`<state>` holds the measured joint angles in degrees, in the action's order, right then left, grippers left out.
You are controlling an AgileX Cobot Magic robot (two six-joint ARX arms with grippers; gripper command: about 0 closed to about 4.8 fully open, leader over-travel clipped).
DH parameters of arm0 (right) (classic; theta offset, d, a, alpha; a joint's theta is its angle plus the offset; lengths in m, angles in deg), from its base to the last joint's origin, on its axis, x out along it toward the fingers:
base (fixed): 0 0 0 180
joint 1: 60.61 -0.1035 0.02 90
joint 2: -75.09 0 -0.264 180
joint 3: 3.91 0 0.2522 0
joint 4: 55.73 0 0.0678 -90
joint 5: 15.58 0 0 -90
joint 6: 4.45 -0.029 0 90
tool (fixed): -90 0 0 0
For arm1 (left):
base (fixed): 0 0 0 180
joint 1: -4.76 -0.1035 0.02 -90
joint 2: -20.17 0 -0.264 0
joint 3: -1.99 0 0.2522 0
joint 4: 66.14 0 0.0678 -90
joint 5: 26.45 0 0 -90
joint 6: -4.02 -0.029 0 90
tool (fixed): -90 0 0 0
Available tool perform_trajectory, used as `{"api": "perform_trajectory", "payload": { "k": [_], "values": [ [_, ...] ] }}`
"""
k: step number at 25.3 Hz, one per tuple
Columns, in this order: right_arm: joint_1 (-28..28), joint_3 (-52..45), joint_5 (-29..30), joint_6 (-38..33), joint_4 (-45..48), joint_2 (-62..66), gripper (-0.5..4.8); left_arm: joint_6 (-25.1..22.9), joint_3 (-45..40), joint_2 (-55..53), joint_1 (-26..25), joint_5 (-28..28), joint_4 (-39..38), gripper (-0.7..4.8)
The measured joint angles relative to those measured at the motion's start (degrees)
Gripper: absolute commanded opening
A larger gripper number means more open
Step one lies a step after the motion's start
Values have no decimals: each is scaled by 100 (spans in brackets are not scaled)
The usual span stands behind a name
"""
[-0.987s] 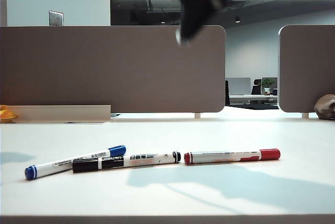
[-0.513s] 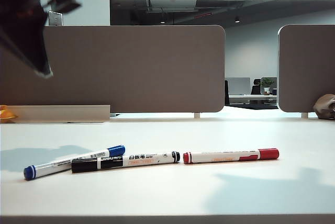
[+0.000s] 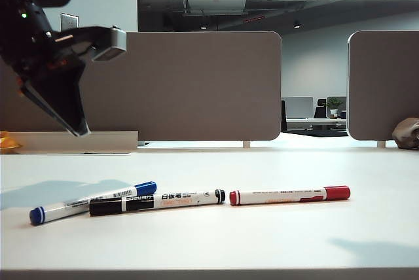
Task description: Pick up the markers one by one and line them up horizontally in a straight line on the table.
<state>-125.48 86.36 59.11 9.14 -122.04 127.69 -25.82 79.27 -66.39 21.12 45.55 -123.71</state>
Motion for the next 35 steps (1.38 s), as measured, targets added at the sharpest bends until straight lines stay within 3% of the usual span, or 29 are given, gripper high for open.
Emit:
{"api": "perform_trajectory", "payload": {
  "k": [12, 35],
  "values": [
    [4, -22, 33, -28, -94, -26, -1, -409, 2, -575, 612, -111, 144, 122],
    [7, -22, 31, -116, -94, -31, -1, -378, 7, -1390, 664, -129, 415, 120]
  ]
}}
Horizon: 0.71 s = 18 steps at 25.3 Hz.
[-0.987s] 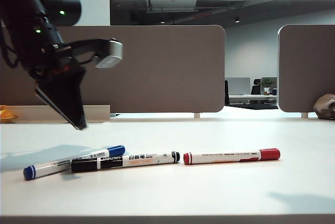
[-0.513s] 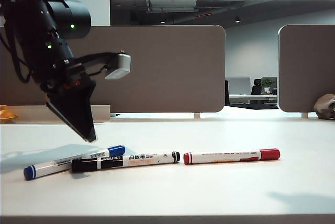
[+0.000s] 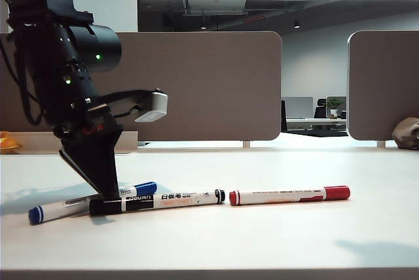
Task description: Pick up the markers one by one and line them up horizontally in a straight line on the table.
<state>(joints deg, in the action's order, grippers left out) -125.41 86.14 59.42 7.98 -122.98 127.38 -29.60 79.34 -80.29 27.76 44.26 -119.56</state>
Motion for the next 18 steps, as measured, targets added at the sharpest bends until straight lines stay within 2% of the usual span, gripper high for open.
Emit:
{"api": "perform_trajectory", "payload": {
  "k": [2, 6, 8, 9, 11, 18],
  "values": [
    [0, 0, -2, 0, 0, 0, -1, 0, 37, -39, 0, 42, 4, 107],
    [0, 0, 0, 0, 0, 0, -1, -13, 66, -44, 11, 391, 7, 44],
    [0, 0, 0, -2, 0, 0, -1, -52, 76, -35, 0, 599, 2, 38],
    [0, 0, -2, 0, 0, 0, -1, -131, 81, -28, 0, 691, -9, 15],
    [0, 0, 0, 0, 0, 0, -1, -457, 103, -13, 0, 846, -138, 15],
    [0, 0, 0, 0, -2, -2, -1, -627, 136, 17, -96, 1285, -463, 15]
  ]
}}
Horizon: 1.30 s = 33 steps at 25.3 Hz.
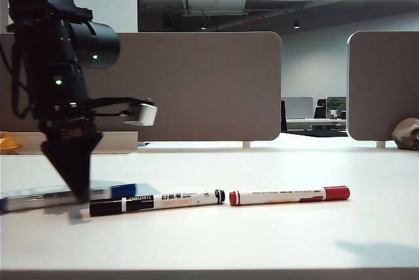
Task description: Pick up the markers one by one and line them up horizontally in a straight line on the table.
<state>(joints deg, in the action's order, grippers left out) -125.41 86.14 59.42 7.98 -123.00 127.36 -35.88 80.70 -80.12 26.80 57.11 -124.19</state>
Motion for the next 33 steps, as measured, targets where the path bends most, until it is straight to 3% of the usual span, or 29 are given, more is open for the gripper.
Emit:
{"api": "perform_trajectory", "payload": {
  "k": [6, 10, 16, 27, 33],
  "values": [
    [0, 0, 2, 0, -195, -35, -1, -44, 11, 22, -192, 304, -514, 17],
    [0, 0, 4, 0, -254, -164, -1, -302, 24, 26, -184, 872, -1128, 17],
    [0, -2, 4, 0, -258, -339, -1, -407, -7, 2, -186, 1270, -1696, 17],
    [0, -138, 4, 0, -293, -570, -1, -601, -79, 57, -179, 1104, -1912, 17],
    [0, -216, 4, -2, -304, -597, -1, -828, -103, 162, -168, 485, -1598, 17]
  ]
}}
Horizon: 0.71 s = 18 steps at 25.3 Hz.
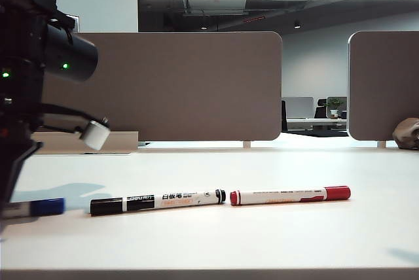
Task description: Pick up the markers one by one and line them up horizontally in a straight line on the table.
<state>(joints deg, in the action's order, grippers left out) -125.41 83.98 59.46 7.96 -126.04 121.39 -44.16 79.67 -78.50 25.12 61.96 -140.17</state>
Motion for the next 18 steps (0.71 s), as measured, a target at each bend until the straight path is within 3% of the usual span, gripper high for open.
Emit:
{"api": "perform_trajectory", "payload": {
  "k": [12, 18],
  "values": [
    [0, 0, 0, 2, 2, 0, -1, -323, 0, 9, 13, -597, 90, 17],
    [0, 0, 0, 2, 2, 0, -1, -354, 0, 9, 131, -629, 55, 27]
  ]
}}
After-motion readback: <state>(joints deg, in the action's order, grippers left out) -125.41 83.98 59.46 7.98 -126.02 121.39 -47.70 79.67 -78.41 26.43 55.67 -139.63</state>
